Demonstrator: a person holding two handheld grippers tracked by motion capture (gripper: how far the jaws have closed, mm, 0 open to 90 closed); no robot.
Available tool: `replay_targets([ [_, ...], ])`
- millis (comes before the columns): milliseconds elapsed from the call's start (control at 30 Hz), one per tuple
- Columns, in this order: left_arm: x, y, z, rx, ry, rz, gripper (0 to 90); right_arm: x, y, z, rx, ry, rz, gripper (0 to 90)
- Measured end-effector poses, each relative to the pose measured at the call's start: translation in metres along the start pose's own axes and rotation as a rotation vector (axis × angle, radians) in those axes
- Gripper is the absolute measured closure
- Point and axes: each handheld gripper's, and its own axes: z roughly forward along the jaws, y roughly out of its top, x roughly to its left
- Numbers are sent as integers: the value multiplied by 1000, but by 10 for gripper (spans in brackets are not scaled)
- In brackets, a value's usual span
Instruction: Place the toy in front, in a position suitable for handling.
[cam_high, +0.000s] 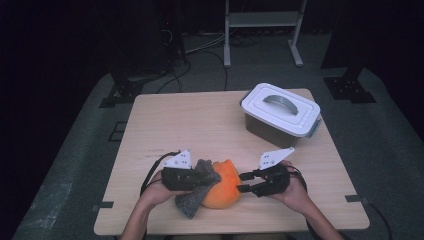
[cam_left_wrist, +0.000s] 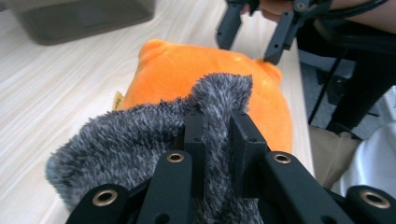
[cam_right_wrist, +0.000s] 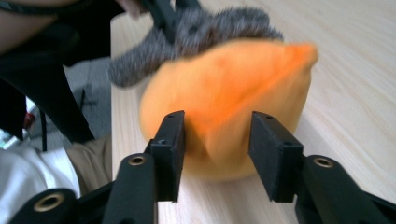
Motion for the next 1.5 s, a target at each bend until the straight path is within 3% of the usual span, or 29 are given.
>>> replay_targets([
  [133, -6, 5, 7, 9, -33, 24, 785, 1, 2, 1, -20, -22, -2, 514],
  [300, -9, 8, 12, 16, -34, 41, 782, 3, 0, 6, 12, -62, -17, 505],
  [467, -4, 6, 4, 10, -9, 25, 783, 4, -1, 7, 25, -33, -18, 519],
  [667, 7, -6, -5, 1, 21, -37, 782, 4, -3, 8, 44, -35, -22, 523],
  [767, 9, -10, -5, -9, 10, -58, 782, 3, -3, 7, 45, -31, -20, 523],
  [900, 7, -9, -1, -6, -9, -49, 783, 2, -2, 6, 39, -29, -8, 493],
  [1000, 4, -8, 1, -1, -39, -36, 783, 0, -1, 3, 3, -52, 16, 442],
  [1067, 3, -7, 2, 5, -48, -32, 782, 1, 0, 5, -2, -76, 3, 428],
  [1200, 3, -5, 1, 4, -37, -27, 782, 4, 0, 9, 13, -92, -12, 452],
  [1400, 8, -5, -7, -3, 43, -60, 782, 5, -2, 10, 28, -67, -21, 481],
  [1500, 10, -9, -6, -12, 26, -84, 781, 4, -3, 9, 29, -60, -18, 480],
])
